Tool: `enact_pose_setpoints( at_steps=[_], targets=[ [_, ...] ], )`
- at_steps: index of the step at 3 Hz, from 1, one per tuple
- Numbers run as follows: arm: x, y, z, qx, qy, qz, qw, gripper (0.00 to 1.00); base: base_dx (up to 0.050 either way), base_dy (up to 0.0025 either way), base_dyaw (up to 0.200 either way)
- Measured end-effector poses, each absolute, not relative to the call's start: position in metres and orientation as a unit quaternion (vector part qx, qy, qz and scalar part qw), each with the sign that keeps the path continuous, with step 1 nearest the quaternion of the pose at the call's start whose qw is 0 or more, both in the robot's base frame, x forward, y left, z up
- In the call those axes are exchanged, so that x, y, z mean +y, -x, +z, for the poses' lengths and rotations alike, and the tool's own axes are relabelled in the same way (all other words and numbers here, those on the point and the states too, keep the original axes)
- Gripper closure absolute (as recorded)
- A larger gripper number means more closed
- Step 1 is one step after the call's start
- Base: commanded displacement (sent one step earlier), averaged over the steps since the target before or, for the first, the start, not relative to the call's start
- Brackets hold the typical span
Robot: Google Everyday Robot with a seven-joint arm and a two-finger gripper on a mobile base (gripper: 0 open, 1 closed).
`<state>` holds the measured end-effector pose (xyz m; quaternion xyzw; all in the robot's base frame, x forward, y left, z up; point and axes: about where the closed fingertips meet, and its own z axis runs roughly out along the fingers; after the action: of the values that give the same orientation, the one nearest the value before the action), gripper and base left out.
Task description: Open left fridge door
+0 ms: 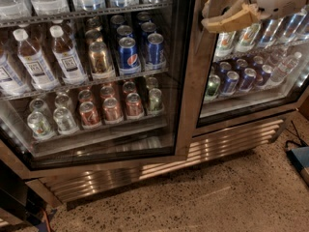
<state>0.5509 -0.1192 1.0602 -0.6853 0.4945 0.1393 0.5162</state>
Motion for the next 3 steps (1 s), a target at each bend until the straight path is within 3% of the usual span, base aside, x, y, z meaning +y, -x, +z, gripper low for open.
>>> enact_pose_setpoints(
  at_steps=[3],
  targets=[
    [-0.12,-0.526,1.057,0.488,0.689,0.151,0.515,1.0,0.0,0.0,0.0]
  ],
)
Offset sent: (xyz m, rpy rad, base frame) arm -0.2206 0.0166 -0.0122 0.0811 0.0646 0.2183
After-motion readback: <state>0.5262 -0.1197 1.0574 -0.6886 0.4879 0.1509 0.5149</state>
